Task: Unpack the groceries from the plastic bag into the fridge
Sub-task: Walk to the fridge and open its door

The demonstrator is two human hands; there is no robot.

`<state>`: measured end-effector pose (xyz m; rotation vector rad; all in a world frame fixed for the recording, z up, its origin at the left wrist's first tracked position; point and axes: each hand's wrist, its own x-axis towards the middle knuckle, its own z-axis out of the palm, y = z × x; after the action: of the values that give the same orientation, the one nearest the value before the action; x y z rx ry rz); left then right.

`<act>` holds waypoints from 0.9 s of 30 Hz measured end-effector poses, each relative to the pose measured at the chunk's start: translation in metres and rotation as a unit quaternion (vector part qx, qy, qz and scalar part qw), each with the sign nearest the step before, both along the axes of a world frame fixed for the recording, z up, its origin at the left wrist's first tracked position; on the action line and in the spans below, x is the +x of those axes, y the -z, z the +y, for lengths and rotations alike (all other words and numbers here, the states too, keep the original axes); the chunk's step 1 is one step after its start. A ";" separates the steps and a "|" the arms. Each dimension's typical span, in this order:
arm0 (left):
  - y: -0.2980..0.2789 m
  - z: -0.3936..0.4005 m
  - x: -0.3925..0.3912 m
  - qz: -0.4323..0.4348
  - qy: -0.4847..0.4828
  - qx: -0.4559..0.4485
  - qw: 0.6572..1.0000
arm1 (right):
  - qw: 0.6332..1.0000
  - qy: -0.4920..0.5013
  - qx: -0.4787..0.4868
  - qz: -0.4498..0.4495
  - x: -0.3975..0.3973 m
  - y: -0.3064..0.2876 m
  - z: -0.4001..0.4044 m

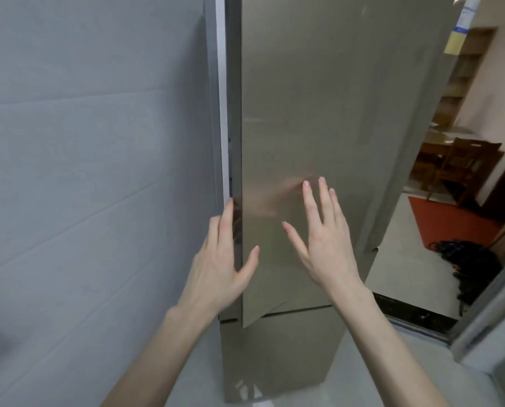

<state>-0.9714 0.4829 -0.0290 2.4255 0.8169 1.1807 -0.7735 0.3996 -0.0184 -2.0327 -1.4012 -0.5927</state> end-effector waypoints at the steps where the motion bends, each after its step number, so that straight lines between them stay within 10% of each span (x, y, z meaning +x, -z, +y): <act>1: 0.000 -0.009 -0.003 -0.001 0.014 0.002 1.000 | 1.000 0.010 0.005 0.005 -0.004 -0.003 -0.012; 9: 0.003 -0.081 -0.005 -0.020 0.114 0.020 0.993 | 0.993 0.005 0.116 -0.005 -0.063 -0.040 -0.101; 16: -0.002 -0.119 0.010 0.001 0.222 0.104 0.969 | 0.973 0.022 0.142 -0.182 -0.096 -0.070 -0.141; 27: -0.016 -0.120 0.062 -0.101 0.176 0.161 0.966 | 0.915 0.285 0.098 -0.269 -0.030 -0.054 -0.184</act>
<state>-0.9099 0.3632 -0.0132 2.4963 0.1281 1.4697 -0.8033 0.2151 0.0351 -2.1962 -0.9313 -1.5746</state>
